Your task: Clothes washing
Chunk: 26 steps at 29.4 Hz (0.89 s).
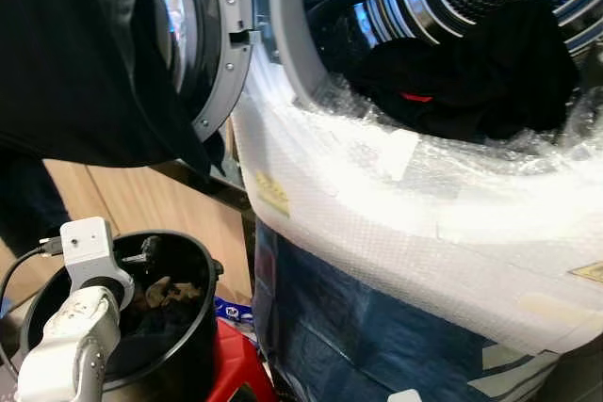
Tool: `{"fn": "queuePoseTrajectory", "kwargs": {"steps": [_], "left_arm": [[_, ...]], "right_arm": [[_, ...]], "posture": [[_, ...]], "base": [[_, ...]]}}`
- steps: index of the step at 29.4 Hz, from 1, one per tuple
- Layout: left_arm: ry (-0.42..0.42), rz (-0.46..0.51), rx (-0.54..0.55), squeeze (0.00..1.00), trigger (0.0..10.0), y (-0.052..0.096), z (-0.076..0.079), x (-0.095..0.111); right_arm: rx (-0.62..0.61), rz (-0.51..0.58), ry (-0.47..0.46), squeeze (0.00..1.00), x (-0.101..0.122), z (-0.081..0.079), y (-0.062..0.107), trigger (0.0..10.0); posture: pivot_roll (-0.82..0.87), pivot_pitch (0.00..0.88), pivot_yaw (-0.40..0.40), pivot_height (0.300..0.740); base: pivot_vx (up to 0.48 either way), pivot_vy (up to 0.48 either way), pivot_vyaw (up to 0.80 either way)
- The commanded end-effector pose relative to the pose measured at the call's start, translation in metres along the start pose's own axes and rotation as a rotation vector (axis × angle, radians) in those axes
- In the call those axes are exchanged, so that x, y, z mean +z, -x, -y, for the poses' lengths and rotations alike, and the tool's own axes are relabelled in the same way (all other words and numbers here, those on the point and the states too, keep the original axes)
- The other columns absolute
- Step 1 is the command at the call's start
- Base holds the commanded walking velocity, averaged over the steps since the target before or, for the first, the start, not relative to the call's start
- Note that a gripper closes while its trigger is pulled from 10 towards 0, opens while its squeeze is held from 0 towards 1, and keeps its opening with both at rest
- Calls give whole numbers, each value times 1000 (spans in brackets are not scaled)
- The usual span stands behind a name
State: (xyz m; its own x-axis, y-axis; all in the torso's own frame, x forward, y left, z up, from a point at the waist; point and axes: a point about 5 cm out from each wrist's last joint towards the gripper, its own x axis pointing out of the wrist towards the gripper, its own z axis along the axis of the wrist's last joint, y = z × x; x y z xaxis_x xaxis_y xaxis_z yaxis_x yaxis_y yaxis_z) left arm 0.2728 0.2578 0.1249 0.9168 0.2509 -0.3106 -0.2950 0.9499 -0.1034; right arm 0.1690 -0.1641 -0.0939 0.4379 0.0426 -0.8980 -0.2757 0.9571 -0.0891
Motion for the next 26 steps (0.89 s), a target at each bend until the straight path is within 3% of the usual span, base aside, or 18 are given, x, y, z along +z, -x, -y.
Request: {"fn": "queuePoseTrajectory", "kwargs": {"steps": [1,6,9,13,19,21,26], "left_arm": [[8,-112,13,1000,10000,0,-12,-18],[1,-214,-52,1000,10000,-1,-5,-29],[-11,-258,-56,1000,10000,5,-2,-36],[-24,-281,-36,1000,10000,10,-7,-38],[-23,-327,-45,1000,10000,17,-8,-45],[-19,-332,-22,1000,10000,19,-11,-46],[9,-345,1,1000,10000,18,-11,-46]], "right_arm": [[23,-18,33,0,-6,-2,0,10000],[40,-27,44,0,-9,-2,1,10000],[104,-43,138,0,-13,-10,1,10000],[89,-42,123,0,-12,-9,1,10000],[102,-43,179,0,-10,-8,1,10000],[60,-71,138,0,-12,0,1,10000],[39,-86,182,0,-13,6,2,10000]], "posture": [[191,0,61,740],[197,0,55,740],[205,0,52,740],[215,0,53,740],[220,0,47,740],[217,0,47,740],[217,0,50,740]], "base": [[0,0,0],[0,0,0],[0,0,0],[0,0,0],[0,0,0],[0,0,0],[0,0,0]]}}
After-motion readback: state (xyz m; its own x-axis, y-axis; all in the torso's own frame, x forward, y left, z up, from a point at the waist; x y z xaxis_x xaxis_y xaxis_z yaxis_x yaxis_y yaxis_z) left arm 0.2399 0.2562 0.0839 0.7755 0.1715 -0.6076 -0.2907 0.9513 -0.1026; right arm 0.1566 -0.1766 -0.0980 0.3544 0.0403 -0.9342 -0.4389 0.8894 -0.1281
